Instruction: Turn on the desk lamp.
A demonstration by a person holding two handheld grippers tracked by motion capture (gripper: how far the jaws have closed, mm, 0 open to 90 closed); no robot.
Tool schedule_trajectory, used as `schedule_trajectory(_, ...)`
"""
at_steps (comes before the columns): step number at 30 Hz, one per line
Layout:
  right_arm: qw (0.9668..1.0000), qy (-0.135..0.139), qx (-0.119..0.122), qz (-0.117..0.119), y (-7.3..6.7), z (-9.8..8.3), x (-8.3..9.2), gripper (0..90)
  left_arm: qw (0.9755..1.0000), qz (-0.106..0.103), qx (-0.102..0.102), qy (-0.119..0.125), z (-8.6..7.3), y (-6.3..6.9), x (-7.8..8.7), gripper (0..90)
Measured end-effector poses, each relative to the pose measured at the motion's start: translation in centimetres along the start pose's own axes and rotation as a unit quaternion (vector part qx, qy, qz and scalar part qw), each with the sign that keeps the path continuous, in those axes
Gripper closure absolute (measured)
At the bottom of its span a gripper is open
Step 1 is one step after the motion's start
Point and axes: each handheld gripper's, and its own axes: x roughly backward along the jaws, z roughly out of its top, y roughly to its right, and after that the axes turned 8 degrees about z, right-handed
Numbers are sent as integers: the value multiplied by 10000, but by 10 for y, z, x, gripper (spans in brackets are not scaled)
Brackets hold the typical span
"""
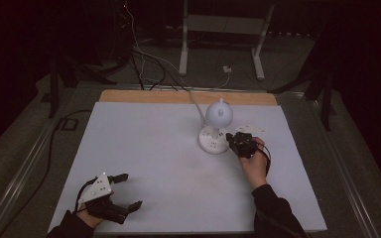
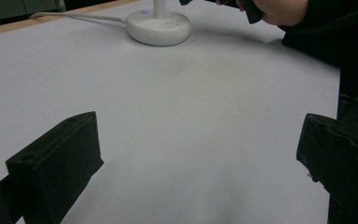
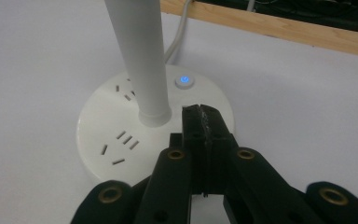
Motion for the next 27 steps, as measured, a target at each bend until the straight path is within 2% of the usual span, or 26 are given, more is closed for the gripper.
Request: schedule_trajectory(27, 9999, -108, -27, -23, 0, -6, -14, 900, 10000, -9, 12, -1, 0, 0, 0, 4)
